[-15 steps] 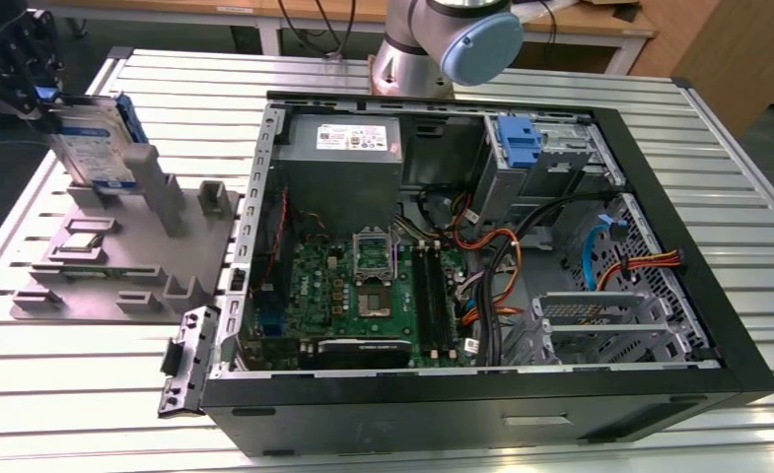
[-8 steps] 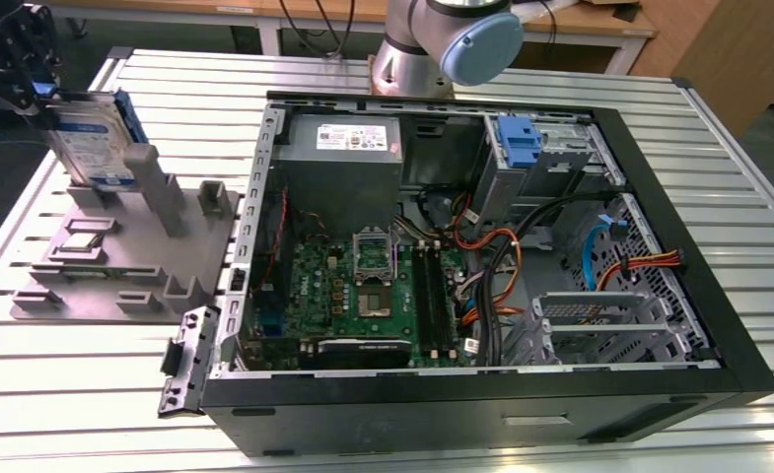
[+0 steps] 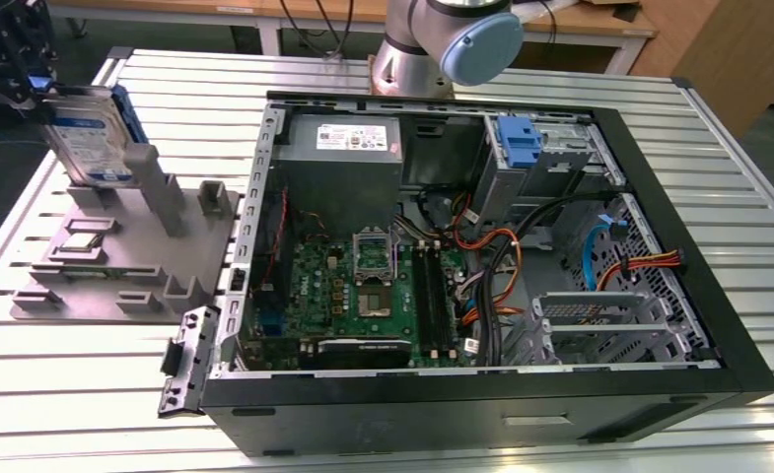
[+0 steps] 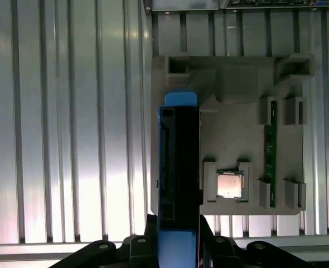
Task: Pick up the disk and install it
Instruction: 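Pick up the disk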
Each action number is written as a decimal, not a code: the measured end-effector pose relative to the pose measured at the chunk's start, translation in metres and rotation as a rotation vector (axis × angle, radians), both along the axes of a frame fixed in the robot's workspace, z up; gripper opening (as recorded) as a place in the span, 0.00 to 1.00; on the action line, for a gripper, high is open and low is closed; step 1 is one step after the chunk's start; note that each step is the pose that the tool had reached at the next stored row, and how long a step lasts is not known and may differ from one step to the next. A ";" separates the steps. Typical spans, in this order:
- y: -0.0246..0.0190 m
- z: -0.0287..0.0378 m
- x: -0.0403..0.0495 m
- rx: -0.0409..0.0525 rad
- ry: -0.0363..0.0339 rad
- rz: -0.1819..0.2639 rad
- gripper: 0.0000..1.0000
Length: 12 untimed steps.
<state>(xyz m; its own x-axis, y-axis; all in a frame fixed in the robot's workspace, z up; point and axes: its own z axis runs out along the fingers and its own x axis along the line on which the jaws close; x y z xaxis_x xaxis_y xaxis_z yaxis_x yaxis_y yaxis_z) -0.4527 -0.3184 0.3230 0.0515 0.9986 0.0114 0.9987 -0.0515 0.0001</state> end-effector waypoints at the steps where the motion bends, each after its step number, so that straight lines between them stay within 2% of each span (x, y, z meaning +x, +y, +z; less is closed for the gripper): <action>1: 0.0000 0.0009 0.0000 0.0000 0.0000 0.000 0.36; 12: 0.0000 0.0089 0.0000 0.0001 -0.0003 0.000 0.36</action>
